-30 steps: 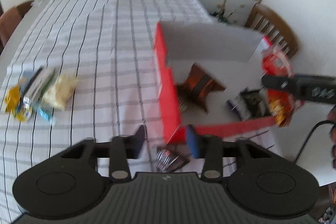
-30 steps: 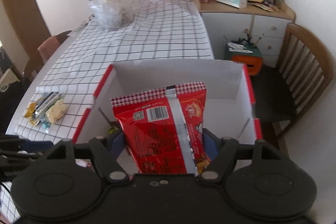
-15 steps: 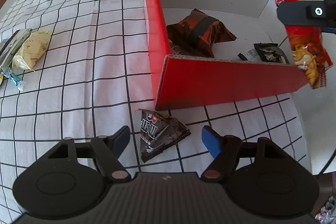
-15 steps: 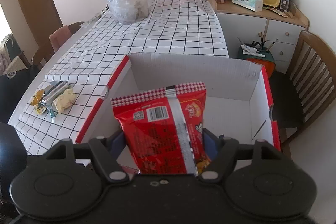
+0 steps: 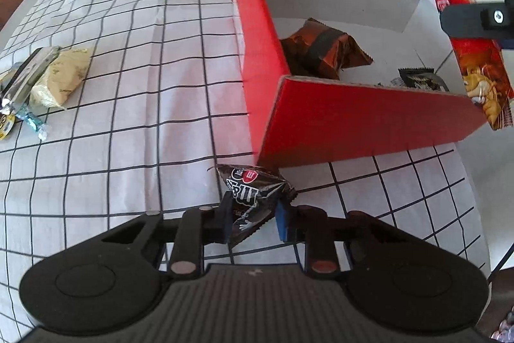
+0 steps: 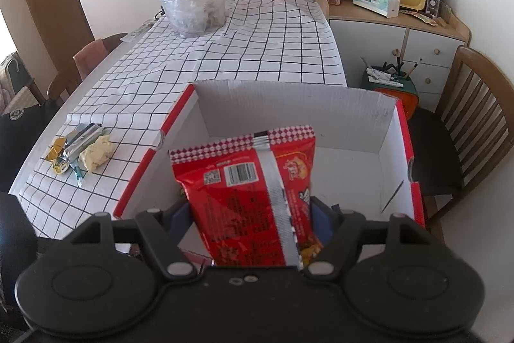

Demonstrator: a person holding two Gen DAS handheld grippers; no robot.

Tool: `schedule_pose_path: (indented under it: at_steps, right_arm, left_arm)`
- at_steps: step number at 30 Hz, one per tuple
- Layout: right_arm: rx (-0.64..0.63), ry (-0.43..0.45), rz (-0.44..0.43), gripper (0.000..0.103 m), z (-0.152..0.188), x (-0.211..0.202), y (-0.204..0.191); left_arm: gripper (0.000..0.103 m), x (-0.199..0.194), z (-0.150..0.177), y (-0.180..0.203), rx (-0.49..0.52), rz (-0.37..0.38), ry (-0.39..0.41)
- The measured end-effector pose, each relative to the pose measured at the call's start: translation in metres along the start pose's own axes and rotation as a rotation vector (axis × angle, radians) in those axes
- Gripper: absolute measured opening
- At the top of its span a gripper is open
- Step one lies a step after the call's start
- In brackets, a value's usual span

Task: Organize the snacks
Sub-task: 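Carry the chip bag and chocolate wrapper into the red box and open both tools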

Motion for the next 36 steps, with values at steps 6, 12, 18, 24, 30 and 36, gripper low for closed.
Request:
schedule_pose_path:
  at_steps: [6,12,18,24,30,36]
  right_arm:
    - [0.002,0.006,-0.007,0.074,0.001,-0.005,-0.001]
    - [0.014,0.035,-0.009,0.074,-0.004,-0.021,0.011]
    - [0.035,0.074,0.039,0.074,-0.019,-0.031,0.037]
    - [0.038,0.051,0.094,0.074,-0.022,-0.014,0.06]
    - [0.038,-0.002,0.108,0.074,-0.02,0.016,0.07]
    - [0.024,-0.083,0.094,0.074,-0.012,0.045,0.069]
  left_arm:
    - [0.024,-0.038,-0.002,-0.011,-0.064,0.028,0.054]
    - [0.024,-0.094,-0.02,-0.017,-0.088,0.054,0.159]
    - [0.024,-0.119,-0.063,0.0,-0.035,0.075,0.248]
    - [0.025,-0.095,-0.096,0.03,0.057,0.085,0.223]
    - [0.025,-0.056,-0.114,0.056,0.132,0.073,0.15]
    - [0.025,-0.018,-0.125,0.064,0.166,0.044,0.058]
Point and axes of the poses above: each gripper's, at about its wrist camera, not at the fingertips, and x roughly the way its jaws point, y to its right, z to its underside, the point moved 5 cm from there along x, roughly the way its jaws point, and after that the axes turned 3 degrees about z, right-handed, at the moved point
